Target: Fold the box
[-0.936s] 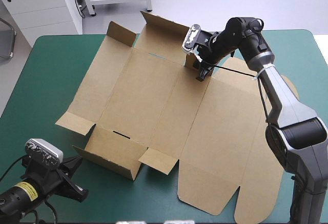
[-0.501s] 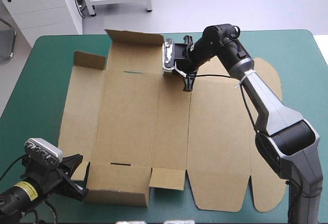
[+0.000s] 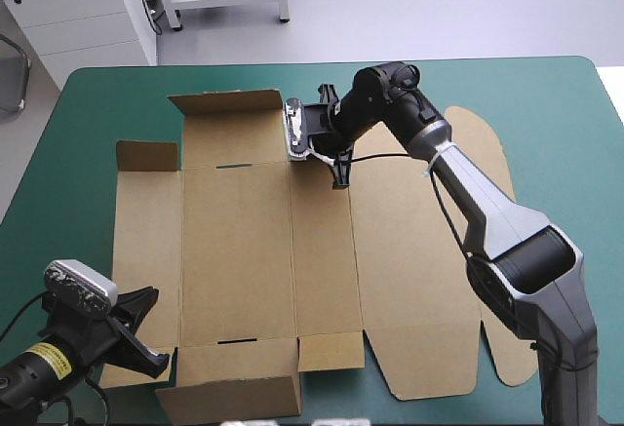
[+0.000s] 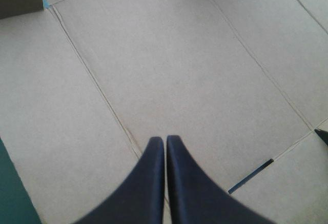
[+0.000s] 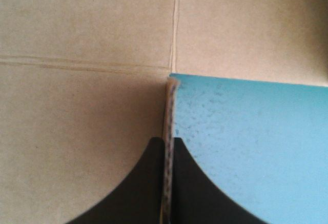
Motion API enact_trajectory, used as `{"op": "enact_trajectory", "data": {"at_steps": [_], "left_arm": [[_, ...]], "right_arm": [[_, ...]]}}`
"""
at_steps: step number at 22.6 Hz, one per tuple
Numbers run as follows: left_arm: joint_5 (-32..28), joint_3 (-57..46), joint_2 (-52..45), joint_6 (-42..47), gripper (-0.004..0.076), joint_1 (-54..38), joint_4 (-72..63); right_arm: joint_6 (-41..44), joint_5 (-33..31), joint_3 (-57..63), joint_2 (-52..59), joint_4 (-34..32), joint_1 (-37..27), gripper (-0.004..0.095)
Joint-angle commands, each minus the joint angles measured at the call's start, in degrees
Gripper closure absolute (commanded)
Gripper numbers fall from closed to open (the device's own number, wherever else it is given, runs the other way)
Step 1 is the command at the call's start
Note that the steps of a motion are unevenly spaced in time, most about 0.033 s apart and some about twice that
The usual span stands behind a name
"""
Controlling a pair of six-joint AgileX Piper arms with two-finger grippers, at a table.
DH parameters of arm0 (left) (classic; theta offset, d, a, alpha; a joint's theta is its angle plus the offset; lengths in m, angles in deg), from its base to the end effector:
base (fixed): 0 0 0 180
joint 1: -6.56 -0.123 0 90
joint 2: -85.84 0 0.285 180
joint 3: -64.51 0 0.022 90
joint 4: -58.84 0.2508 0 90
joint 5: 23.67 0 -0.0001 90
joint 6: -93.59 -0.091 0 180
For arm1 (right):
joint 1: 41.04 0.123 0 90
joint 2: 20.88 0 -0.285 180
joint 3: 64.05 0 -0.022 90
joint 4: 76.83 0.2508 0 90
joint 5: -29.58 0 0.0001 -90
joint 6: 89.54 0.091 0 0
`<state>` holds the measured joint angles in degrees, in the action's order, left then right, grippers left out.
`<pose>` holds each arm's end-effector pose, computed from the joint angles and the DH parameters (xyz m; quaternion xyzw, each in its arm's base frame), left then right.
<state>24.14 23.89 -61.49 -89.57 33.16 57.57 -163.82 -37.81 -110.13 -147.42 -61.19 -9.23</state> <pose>0.0636 -0.0335 0.3230 0.2212 0.8422 -0.1104 0.4792 0.3800 0.2624 0.3412 -0.7514 0.5847 0.0266 0.3047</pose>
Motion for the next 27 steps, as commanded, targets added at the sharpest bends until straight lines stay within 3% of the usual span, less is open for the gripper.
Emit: {"op": "enact_trajectory", "data": {"at_steps": [1,3,4,6,8,13,16,21,24,27], "left_arm": [[-3.95,2.04,0.44,0.32,0.0731,0.33,-0.06],[-3.95,2.04,0.44,0.32,0.0731,0.33,-0.06],[-3.95,2.04,0.44,0.32,0.0731,0.33,0.04],[-3.83,2.04,0.44,0.32,0.0731,0.33,0.04],[-3.83,2.04,0.44,0.32,0.0731,0.33,0.15],[-4.28,2.04,0.44,0.32,0.0731,0.33,0.15],[-4.81,2.04,0.44,0.32,0.0731,0.33,0.15],[-5.15,2.04,0.44,0.32,0.0731,0.33,0.15],[-5.8,2.04,0.44,0.32,0.0731,0.33,0.15],[-6.57,2.04,0.44,0.32,0.0731,0.33,0.15]], "right_arm": [[-0.07,2.6,-1.96,3.08,0.68,-0.21,0.0866],[2.09,3.23,-1.96,2.93,-1.28,-0.21,0.0679],[5.02,4.21,-1.96,2.93,-2.34,-0.21,0.0519],[6.57,4.18,-1.96,2.93,-2.47,-0.21,0.0298],[8.89,4.2,-1.96,3.43,-2.47,-0.21,0.0244],[21.97,2.8,-1.96,6.49,-9.83,-0.21,0.0367],[30.67,1.82,-1.96,8.41,-16.3,-0.63,0.0593],[46.08,-0.53,-1.96,9.82,-16.61,-4.83,0.0932],[52.7,-4.48,-1.96,10.22,-16.61,-8.91,0.0923],[60.13,-4.48,-1.32,11.15,-15.17,-13.19,0.0923]]}}
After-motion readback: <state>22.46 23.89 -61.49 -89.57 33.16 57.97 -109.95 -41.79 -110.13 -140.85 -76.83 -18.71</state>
